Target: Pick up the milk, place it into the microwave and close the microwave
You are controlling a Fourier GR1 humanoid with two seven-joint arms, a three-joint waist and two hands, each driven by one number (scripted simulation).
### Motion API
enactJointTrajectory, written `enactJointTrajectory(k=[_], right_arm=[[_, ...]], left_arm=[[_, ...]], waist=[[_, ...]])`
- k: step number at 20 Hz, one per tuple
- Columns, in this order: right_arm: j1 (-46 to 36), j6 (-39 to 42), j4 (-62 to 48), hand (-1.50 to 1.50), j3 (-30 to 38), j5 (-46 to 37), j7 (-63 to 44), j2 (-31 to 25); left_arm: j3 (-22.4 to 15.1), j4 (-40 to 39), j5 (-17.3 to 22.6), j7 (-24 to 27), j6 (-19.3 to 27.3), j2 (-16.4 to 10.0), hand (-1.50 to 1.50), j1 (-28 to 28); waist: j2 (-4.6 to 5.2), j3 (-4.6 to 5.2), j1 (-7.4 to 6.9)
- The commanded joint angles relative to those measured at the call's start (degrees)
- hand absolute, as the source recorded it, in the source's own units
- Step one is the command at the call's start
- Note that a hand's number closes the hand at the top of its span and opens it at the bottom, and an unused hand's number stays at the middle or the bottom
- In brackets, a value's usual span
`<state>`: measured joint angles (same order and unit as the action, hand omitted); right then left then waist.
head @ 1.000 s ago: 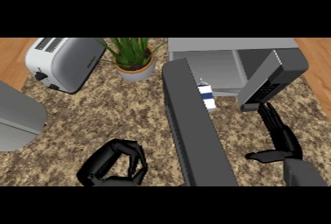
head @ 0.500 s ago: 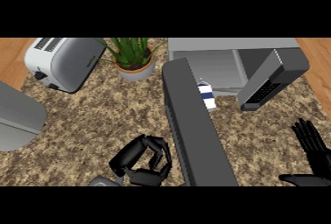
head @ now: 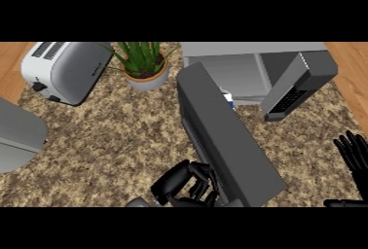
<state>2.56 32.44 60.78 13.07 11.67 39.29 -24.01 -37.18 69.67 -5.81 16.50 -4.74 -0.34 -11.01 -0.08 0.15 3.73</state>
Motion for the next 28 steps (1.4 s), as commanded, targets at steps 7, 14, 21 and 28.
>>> enactJointTrajectory(k=[7,14,21,28], right_arm=[[1.1,12.9,13.7,-1.5,-3.3,11.9,-4.9,-2.8],[-0.6,10.4,23.0,-1.5,-6.8,16.5,-13.6,-3.3],[-1.2,10.1,27.8,-1.5,-8.7,20.8,-18.9,-4.0],[-1.1,8.9,31.1,-1.5,-9.4,24.2,-22.4,-4.4]], left_arm=[[-17.3,-3.5,10.0,-4.7,18.4,0.3,1.5,-9.1],[-18.9,-5.0,17.1,-6.5,28.0,0.3,1.5,-18.2],[-16.7,-7.6,23.8,-4.9,36.5,0.3,1.5,-25.0],[-14.8,-12.7,28.8,-4.1,42.0,0.3,1.5,-32.4]], waist=[[0.27,0.09,2.64],[0.76,0.25,5.63],[1.52,0.24,7.28],[1.95,0.19,8.61]])
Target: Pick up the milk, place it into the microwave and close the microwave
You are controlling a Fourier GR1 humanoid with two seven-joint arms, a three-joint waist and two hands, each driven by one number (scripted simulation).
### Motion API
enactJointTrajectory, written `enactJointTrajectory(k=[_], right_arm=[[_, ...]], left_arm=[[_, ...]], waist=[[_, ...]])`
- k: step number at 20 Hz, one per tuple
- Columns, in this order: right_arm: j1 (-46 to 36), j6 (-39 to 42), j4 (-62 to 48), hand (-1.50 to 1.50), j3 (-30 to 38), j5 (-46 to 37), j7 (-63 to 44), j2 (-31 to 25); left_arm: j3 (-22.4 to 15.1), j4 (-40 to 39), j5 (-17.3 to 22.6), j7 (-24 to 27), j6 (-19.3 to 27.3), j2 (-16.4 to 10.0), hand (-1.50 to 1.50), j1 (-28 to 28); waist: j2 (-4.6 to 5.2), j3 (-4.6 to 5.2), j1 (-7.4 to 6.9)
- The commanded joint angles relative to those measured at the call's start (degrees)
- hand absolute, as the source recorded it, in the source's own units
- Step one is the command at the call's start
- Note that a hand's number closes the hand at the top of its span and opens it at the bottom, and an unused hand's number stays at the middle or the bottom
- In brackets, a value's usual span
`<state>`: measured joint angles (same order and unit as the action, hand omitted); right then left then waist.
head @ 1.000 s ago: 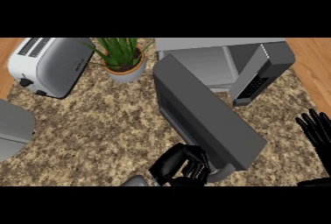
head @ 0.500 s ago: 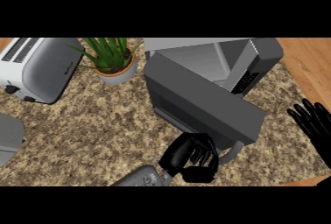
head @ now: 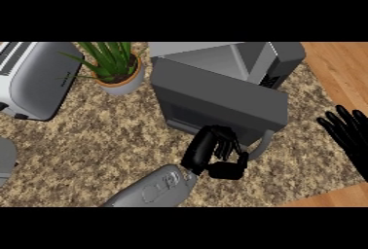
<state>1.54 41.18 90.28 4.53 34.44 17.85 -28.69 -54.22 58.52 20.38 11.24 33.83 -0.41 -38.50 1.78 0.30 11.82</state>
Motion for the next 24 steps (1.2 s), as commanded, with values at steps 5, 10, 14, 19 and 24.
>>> enactJointTrajectory(k=[5,10,14,19,24], right_arm=[[-0.1,-0.4,2.3,-1.5,0.7,4.6,-2.9,-1.7],[-0.6,-0.3,3.2,-1.5,0.8,5.6,-4.5,-3.3],[0.1,0.3,2.9,-1.5,1.8,7.4,-5.2,-4.7],[-0.6,-0.1,3.1,-1.5,2.5,8.8,-5.6,-5.2],[-1.9,-1.0,4.1,-1.5,3.0,10.8,-6.3,-5.6]], left_arm=[[4.3,-5.4,7.1,2.6,3.9,0.4,1.5,-8.3],[5.6,-7.8,11.8,3.4,3.7,0.4,1.5,-12.1],[7.5,-11.4,15.0,5.5,1.6,0.4,1.5,-13.7],[8.5,-14.2,18.7,6.3,1.1,0.4,1.5,-16.8],[8.8,-16.3,22.6,7.5,-0.6,0.4,1.5,-17.3]], waist=[[0.61,0.07,1.38],[0.98,0.07,2.23],[1.51,0.04,2.34],[1.71,-0.05,2.76],[2.19,0.04,3.4]])
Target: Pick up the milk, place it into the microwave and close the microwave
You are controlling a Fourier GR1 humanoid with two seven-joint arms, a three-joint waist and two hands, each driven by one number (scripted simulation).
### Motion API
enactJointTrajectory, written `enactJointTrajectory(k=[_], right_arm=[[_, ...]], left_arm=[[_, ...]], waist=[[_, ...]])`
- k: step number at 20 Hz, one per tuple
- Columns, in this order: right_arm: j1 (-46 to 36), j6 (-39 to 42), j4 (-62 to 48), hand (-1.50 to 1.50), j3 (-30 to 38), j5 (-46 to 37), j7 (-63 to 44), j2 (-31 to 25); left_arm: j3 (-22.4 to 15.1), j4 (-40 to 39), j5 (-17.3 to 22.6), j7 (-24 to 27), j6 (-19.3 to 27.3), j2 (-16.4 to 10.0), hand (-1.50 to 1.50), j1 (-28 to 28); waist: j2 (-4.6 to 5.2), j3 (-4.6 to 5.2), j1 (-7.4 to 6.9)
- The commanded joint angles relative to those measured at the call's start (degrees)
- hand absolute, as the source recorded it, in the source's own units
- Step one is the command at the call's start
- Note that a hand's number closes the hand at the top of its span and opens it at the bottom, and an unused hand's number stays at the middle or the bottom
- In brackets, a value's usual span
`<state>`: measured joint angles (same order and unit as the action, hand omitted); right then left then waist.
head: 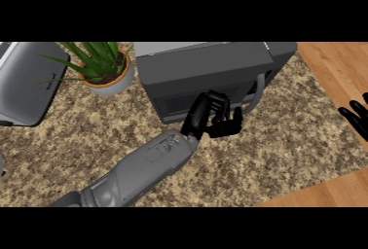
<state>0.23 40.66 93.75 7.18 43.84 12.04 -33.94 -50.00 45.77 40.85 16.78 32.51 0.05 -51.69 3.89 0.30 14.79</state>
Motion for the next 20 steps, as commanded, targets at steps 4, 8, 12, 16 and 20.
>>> enactJointTrajectory(k=[4,8,12,16,20], right_arm=[[0.2,0.6,0.0,-1.5,1.1,2.3,-0.5,-1.1],[-1.3,0.3,0.6,-1.5,0.2,3.4,-1.1,-0.8],[-1.7,1.7,1.4,-1.5,-0.2,4.7,-1.5,-1.7],[-1.2,2.9,2.2,-1.5,-0.1,5.6,-1.6,-2.4],[-1.6,3.6,2.1,-1.5,-0.5,6.3,-2.3,-3.2]], left_arm=[[6.2,-5.1,5.4,3.4,-0.2,0.0,1.5,-3.6],[6.3,-5.0,7.7,3.9,1.6,0.0,1.5,-4.5],[5.9,-6.6,7.9,6.7,3.0,0.0,1.5,-5.1],[5.1,-6.9,9.7,8.3,3.0,0.0,1.5,-4.8],[4.6,-6.4,10.6,10.2,2.9,0.0,1.5,-4.8]], waist=[[0.37,-0.05,0.49],[0.52,-0.04,0.22],[0.6,-0.03,-0.26],[0.63,-0.03,0.95],[0.94,-0.04,0.07]])
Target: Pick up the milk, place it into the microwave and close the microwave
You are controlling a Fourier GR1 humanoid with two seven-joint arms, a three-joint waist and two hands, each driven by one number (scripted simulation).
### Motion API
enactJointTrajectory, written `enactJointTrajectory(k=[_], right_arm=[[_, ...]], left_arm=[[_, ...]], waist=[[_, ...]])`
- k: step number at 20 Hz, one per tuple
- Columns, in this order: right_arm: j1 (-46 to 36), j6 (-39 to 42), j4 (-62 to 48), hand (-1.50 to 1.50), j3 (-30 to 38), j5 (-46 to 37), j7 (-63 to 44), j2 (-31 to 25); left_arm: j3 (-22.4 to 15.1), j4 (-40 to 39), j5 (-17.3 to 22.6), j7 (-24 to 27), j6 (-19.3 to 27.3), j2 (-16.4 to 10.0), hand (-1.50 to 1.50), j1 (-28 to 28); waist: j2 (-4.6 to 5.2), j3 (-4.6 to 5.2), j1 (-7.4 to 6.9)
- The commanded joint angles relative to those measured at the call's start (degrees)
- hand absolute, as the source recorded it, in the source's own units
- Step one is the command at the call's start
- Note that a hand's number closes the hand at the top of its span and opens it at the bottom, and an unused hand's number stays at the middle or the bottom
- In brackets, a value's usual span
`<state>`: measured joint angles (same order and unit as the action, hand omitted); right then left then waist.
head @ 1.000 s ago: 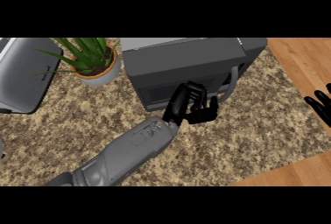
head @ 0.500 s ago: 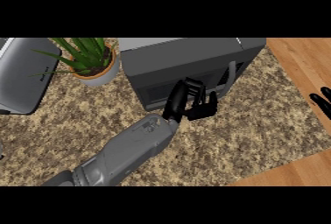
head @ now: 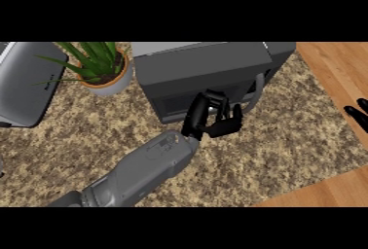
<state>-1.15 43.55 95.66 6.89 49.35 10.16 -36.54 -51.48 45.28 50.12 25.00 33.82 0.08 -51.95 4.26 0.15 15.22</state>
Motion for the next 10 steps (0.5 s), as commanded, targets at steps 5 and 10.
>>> enactJointTrajectory(k=[5,10], right_arm=[[-0.4,1.1,1.2,-1.5,-0.3,2.1,-0.7,-1.2],[0.0,1.8,1.8,-1.5,-0.6,2.9,-0.9,-1.5]], left_arm=[[4.6,-5.1,2.2,4.3,2.7,-0.1,1.5,-2.7],[4.2,-5.2,3.6,5.2,3.2,-0.1,1.5,-2.9]], waist=[[0.5,0.14,-0.14],[0.62,0.03,0.52]])
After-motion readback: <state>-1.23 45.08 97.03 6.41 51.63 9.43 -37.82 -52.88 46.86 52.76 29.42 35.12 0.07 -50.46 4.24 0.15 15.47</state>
